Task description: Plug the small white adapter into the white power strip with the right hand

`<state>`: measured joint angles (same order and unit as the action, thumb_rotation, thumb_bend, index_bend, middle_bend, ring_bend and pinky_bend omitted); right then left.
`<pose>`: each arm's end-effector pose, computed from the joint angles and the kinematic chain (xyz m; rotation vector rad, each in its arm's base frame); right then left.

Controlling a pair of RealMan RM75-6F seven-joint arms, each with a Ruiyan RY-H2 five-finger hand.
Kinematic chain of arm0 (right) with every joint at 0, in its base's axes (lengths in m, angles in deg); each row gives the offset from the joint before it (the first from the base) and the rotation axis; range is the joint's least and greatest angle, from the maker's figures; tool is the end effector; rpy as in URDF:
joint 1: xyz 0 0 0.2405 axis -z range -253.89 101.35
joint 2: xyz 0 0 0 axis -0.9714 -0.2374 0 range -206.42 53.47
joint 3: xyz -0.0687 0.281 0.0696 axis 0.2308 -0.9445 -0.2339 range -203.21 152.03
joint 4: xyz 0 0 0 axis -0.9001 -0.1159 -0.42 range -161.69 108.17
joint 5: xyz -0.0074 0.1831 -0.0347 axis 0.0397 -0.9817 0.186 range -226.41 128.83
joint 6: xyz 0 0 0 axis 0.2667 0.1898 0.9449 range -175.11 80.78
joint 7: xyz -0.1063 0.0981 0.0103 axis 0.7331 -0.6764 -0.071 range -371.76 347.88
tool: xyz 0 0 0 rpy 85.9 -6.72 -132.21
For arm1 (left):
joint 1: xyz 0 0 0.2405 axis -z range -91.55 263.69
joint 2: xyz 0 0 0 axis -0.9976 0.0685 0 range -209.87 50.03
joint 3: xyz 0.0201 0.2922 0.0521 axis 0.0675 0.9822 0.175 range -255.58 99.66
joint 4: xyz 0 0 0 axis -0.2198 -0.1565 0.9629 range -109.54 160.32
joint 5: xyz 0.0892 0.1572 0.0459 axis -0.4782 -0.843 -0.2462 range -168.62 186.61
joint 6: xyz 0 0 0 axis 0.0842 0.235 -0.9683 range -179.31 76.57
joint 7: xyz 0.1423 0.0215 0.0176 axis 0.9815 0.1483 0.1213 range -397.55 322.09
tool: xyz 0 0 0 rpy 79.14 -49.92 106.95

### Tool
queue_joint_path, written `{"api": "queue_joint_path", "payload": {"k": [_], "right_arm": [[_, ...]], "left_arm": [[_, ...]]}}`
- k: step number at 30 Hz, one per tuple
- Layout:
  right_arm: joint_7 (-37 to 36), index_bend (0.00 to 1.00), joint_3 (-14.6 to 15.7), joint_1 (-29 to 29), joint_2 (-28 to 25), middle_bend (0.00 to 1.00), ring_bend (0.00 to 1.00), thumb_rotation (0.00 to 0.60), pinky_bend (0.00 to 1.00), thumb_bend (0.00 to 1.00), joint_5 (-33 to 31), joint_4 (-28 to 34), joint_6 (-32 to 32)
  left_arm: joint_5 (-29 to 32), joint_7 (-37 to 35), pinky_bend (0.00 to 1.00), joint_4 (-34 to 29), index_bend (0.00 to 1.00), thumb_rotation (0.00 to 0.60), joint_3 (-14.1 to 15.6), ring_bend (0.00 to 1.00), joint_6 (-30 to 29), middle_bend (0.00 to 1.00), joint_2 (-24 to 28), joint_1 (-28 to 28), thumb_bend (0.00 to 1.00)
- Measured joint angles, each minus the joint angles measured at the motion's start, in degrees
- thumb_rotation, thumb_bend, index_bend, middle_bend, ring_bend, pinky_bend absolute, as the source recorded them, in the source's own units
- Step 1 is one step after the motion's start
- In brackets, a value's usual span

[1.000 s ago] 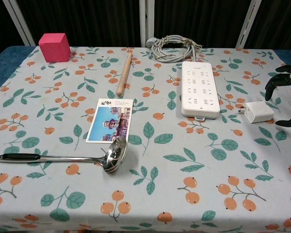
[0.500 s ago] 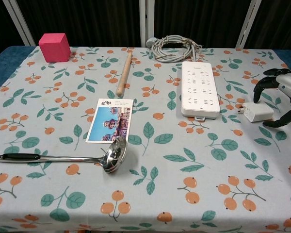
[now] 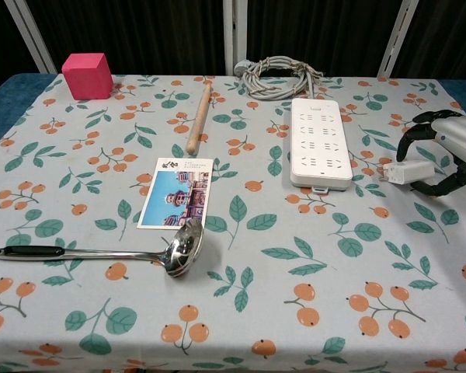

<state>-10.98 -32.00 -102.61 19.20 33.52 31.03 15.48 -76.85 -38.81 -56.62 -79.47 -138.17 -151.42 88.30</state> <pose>-0.3154 -0.3233 0.0078 1.6936 -0.9018 0.8436 -0.3710 0.1639 0.1691 -1.3562 -0.9014 -0.8489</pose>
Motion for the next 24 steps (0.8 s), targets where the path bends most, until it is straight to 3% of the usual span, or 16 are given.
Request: {"api": "queue_joint_path", "payload": {"k": [6, 13, 19, 24], "right_arm": [[-0.10, 0.42, -1.12, -0.44, -0.55, 0.34, 0.12, 0.600, 0.02, 0.40, -1.70, 1.28, -0.66], [3.68, 0.43, -3.77, -0.22, -2.05, 0.36, 0.14, 0.600, 0.02, 0.41, -8.37, 6.75, -2.56], [10.08, 0.38, -5.52, -0.56, -3.13, 0.32, 0.14, 0.600, 0.01, 0.38, -15.24, 10.78, -5.21], [11.12, 0.34, -5.80, -1.00, -3.03, 0.30, 0.13, 0.600, 0.01, 0.33, -16.70, 11.42, -5.85]], "left_arm": [[0.08, -0.01, 0.00, -0.06, 0.04, 0.600, 0.02, 0.00, -0.05, 0.00, 0.18, -0.10, 0.00], [0.01, -0.38, 0.00, 0.23, 0.04, 0.600, -0.02, 0.00, 0.45, 0.00, 0.16, 0.24, 0.00], [0.02, -0.81, 0.00, 0.62, 0.04, 0.600, -0.02, 0.00, 0.75, 0.00, 0.02, 0.41, 0.00], [0.19, -1.24, 0.00, 0.96, 0.04, 0.600, 0.06, 0.00, 0.89, 0.00, -0.04, 0.35, 0.00]]}}
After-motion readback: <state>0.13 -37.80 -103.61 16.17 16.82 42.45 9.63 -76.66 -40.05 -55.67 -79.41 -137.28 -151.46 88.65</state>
